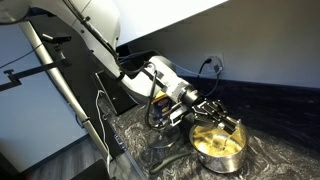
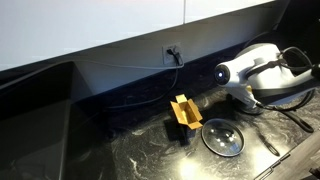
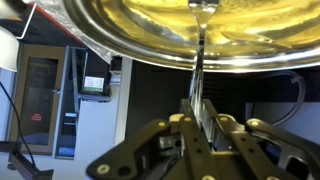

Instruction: Use the silver fork to stir the contents in the pot

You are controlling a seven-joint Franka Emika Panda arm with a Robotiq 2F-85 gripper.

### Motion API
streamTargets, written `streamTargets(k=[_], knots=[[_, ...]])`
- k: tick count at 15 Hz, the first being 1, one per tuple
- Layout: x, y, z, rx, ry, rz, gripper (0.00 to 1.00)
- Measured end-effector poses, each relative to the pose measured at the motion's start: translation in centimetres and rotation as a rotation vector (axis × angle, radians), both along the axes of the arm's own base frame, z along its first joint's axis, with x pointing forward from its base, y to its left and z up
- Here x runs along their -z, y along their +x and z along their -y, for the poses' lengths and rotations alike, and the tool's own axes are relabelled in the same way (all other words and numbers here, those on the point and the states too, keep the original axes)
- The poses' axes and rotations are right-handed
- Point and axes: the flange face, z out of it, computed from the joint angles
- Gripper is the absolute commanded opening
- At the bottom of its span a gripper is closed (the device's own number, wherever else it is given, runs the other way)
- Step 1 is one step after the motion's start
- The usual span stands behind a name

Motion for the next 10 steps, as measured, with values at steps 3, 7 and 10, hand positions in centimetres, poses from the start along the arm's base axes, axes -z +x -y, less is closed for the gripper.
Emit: streamTargets(k=[3, 7, 10], knots=[[-0.2, 0.4, 0.4, -0.037, -0.047, 0.068, 0.04], [-0.5, 1.0, 0.6, -0.08, -0.087, 0.16, 0.04], [-0.9, 1.5, 0.5, -0.076, -0.06, 0.173, 0.04]])
